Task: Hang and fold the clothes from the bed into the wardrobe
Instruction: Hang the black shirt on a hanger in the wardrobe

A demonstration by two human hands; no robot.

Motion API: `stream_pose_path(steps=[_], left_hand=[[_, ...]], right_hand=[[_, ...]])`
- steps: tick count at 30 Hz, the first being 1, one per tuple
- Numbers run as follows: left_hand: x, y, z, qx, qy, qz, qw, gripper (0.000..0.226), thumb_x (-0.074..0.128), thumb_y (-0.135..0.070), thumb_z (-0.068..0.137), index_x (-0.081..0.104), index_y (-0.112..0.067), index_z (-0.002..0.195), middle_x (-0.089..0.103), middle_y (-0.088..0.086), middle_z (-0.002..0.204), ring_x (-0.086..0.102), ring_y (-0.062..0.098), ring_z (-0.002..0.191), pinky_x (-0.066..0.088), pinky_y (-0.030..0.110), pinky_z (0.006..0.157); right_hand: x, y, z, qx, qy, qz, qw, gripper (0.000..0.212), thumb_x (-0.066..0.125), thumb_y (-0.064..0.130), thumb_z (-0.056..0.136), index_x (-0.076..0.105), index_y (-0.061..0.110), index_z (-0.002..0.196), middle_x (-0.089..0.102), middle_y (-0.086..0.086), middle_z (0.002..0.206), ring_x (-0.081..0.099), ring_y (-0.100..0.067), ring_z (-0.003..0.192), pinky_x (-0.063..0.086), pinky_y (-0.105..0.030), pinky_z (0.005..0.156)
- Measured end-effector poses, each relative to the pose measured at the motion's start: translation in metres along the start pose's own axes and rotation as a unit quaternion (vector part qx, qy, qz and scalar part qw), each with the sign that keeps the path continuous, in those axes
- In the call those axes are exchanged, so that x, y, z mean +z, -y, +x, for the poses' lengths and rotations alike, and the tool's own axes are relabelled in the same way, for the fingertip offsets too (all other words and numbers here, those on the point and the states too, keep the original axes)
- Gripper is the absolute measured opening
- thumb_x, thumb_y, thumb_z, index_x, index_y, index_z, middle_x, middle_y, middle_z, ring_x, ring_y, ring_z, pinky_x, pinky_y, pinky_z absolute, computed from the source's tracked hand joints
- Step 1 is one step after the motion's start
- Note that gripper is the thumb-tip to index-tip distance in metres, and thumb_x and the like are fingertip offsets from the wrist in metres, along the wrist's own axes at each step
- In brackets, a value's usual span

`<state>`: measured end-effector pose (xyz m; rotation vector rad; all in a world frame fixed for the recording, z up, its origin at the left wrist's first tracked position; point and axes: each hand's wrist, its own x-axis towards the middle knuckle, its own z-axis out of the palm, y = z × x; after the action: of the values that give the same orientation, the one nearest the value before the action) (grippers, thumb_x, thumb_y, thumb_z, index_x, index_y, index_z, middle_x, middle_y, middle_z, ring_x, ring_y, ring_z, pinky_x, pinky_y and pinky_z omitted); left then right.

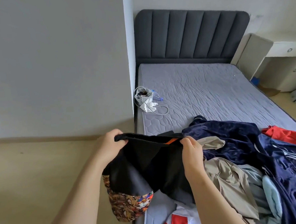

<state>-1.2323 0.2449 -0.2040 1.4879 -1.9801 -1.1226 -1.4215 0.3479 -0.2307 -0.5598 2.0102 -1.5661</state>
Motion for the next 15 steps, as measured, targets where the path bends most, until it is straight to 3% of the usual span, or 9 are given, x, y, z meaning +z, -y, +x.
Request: stream_pose_path(steps=[3, 7, 10, 15], left_hand=[[-0.034, 0.012, -0.009, -0.044, -0.077, -0.057, 0.994, 0.011, 0.058, -0.013, 0.089, 0.058, -0.016, 0.078, 0.059, 0.001, 0.075, 0.052, 0.019, 0.071, 0.037, 0.030, 0.063], [-0.083, 0.036, -0.034, -0.061, -0.208, -0.072, 0.974, 0.004, 0.057, -0.017, 0.089, 0.061, -0.019, 0.088, 0.063, -0.002, 0.087, 0.057, 0.022, 0.084, 0.041, 0.032, 0.073], [-0.107, 0.056, -0.064, -0.080, -0.294, -0.112, 0.946, 0.010, 0.059, -0.018, 0.088, 0.061, -0.027, 0.085, 0.063, -0.008, 0.085, 0.057, 0.015, 0.082, 0.045, 0.029, 0.073], [-0.141, 0.104, -0.123, -0.147, -0.392, -0.195, 0.887, 0.013, 0.063, -0.014, 0.084, 0.065, -0.025, 0.078, 0.066, -0.005, 0.078, 0.060, 0.013, 0.075, 0.047, 0.027, 0.065]], right_hand=[[0.026, 0.020, -0.012, -0.032, 0.083, 0.057, 0.994, 0.030, 0.045, 0.002, 0.085, 0.037, 0.014, 0.058, 0.032, 0.006, 0.053, 0.029, -0.010, 0.054, 0.026, -0.022, 0.050], [0.068, 0.052, -0.035, -0.060, 0.205, 0.107, 0.971, 0.022, 0.046, 0.004, 0.086, 0.050, 0.011, 0.066, 0.045, -0.006, 0.067, 0.041, -0.015, 0.065, 0.032, -0.028, 0.061], [0.101, 0.061, -0.058, -0.081, 0.269, 0.131, 0.951, 0.017, 0.047, 0.008, 0.083, 0.049, 0.001, 0.067, 0.045, -0.007, 0.067, 0.041, -0.016, 0.066, 0.032, -0.029, 0.062], [0.164, 0.055, -0.105, -0.031, 0.373, 0.143, 0.916, 0.033, 0.046, 0.005, 0.085, 0.057, 0.019, 0.057, 0.049, -0.001, 0.060, 0.042, -0.014, 0.065, 0.032, -0.028, 0.060]])
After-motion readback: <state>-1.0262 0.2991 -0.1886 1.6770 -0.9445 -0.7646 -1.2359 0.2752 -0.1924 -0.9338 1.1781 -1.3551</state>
